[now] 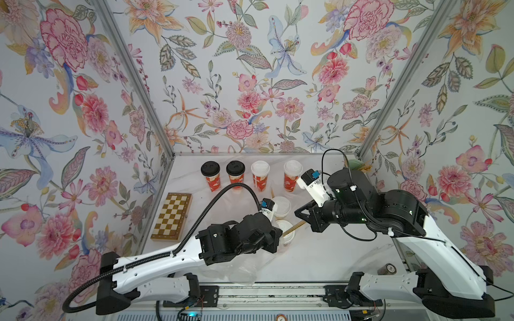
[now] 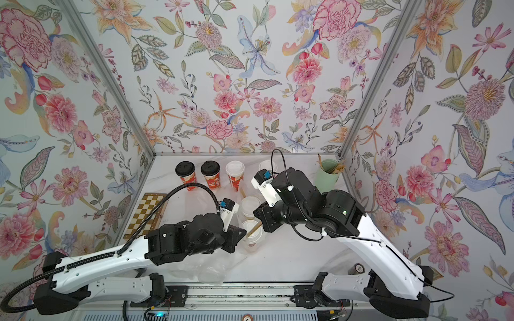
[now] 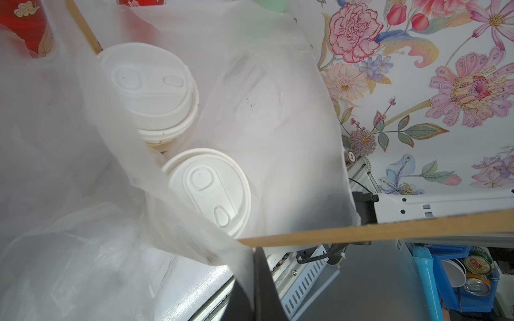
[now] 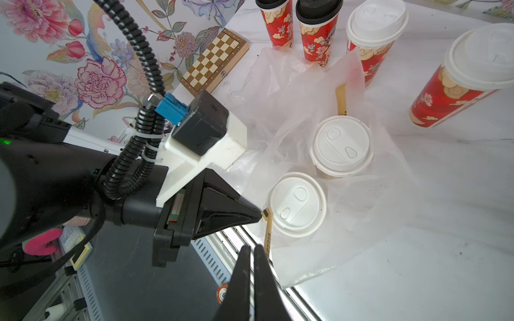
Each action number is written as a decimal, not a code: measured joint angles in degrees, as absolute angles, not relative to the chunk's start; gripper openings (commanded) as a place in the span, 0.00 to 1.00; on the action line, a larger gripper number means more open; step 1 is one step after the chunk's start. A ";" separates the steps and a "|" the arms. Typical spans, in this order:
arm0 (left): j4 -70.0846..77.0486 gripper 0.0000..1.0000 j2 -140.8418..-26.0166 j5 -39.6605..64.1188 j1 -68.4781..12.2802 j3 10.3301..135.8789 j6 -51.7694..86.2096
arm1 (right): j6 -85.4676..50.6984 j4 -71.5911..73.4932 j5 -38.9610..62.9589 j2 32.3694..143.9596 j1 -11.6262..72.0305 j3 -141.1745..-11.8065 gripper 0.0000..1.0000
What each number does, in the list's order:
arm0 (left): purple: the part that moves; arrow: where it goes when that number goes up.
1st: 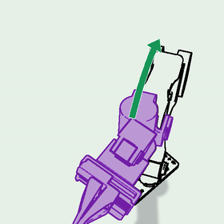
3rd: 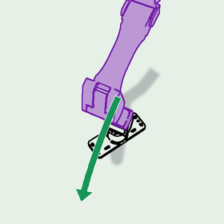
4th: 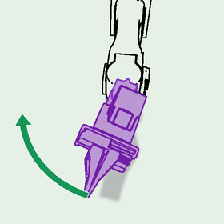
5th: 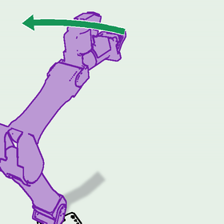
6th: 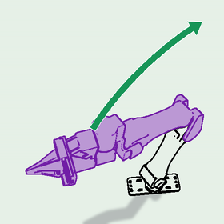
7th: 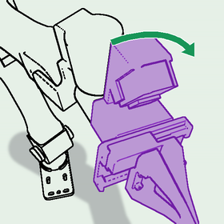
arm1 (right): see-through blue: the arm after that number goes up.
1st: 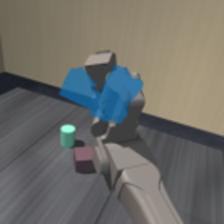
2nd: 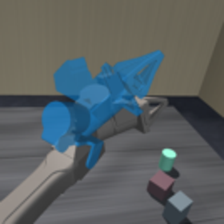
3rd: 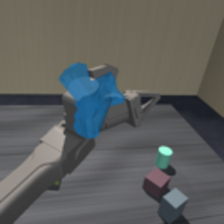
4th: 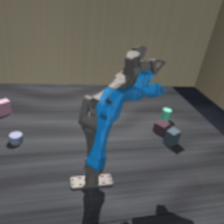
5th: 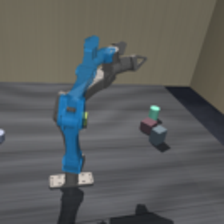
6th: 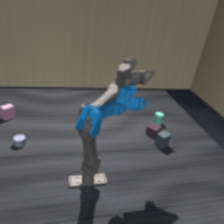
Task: Pack milk tea into plastic carrier bags
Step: Place the straw in the plastic carrier bag.
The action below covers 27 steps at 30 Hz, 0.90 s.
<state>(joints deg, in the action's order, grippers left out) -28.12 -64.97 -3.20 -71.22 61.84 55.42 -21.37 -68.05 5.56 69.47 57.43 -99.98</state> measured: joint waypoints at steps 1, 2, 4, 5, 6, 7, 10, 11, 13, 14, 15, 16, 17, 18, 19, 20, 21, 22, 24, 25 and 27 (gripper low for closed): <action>-28.01 0.00 -64.79 -3.20 -71.22 61.67 55.57 | -21.50 -68.16 6.04 69.54 57.43 -99.98 0.07; -27.79 0.00 -64.64 -3.20 -71.22 61.49 55.59 | -21.54 -68.31 6.44 69.54 57.49 -99.96 0.07; -27.42 0.00 -64.45 -3.20 -71.22 61.14 55.64 | -21.78 -68.47 7.11 69.56 57.65 -99.77 0.07; -27.27 0.00 -64.42 -3.18 -71.22 61.04 55.81 | -21.85 -68.60 7.20 69.56 57.69 -99.57 0.07; -26.94 0.00 -64.42 -3.16 -71.22 60.88 55.90 | -21.91 -68.71 7.35 69.60 57.69 -99.26 0.07; -26.68 0.00 -64.42 -3.14 -71.22 60.73 56.01 | -21.93 -68.88 7.53 69.73 57.69 -98.89 0.07; -25.96 0.00 -64.42 -2.94 -71.22 60.47 56.03 | -21.93 -69.30 7.57 70.22 57.69 -97.80 0.07; -25.76 0.00 -64.42 -2.87 -71.22 60.40 56.03 | -21.96 -69.45 7.53 70.39 57.69 -97.58 0.07; -25.78 0.00 -64.42 -2.76 -71.22 60.36 56.07 | -21.96 -69.45 7.49 70.59 57.69 -97.45 0.07; -25.78 0.00 -64.38 -2.76 -71.22 60.31 56.21 | -21.96 -69.45 7.46 70.61 57.69 -97.45 0.07; -25.76 0.00 -64.25 -2.79 -71.22 60.20 56.29 | -21.96 -69.47 7.29 70.61 57.69 -97.45 0.07; -25.76 0.00 -64.05 -2.79 -71.22 60.03 56.42 | -21.96 -69.49 7.14 70.61 57.69 -97.45 0.07; -25.76 0.00 -63.72 -2.79 -71.22 59.79 56.51 | -21.96 -69.58 7.03 70.61 57.69 -97.47 0.07; -25.69 0.00 -63.26 -2.83 -71.24 59.44 56.66 | -21.96 -69.80 6.74 70.61 57.69 -97.58 0.07; -25.71 0.01 -62.76 -2.98 -71.24 59.07 56.88 | -21.98 -70.04 6.48 70.61 57.69 -97.82 0.06; -25.65 0.02 -62.11 -3.05 -71.24 58.61 57.08 | -21.98 -70.22 6.17 70.61 57.69 -98.19 0.06; -25.65 0.02 -61.45 -3.18 -71.26 58.19 57.30 | -22.04 -70.46 5.76 70.61 57.69 -98.74 0.06; -25.65 0.03 -60.97 -3.20 -71.26 57.89 57.52 | -22.15 -70.57 5.52 70.61 57.69 -99.18 0.06; -25.65 0.03 -59.92 -3.22 -71.26 57.30 57.93 | -22.35 -70.67 5.13 70.57 57.69 -100.29 0.06; -25.61 0.03 -59.57 -3.22 -71.26 57.08 57.95 | -22.41 -70.70 5.08 70.50 57.69 -100.60 0.06; -25.23 0.03 -58.74 -3.22 -71.26 56.21 58.13 | -22.59 -70.74 5.06 70.26 57.69 -100.97 0.06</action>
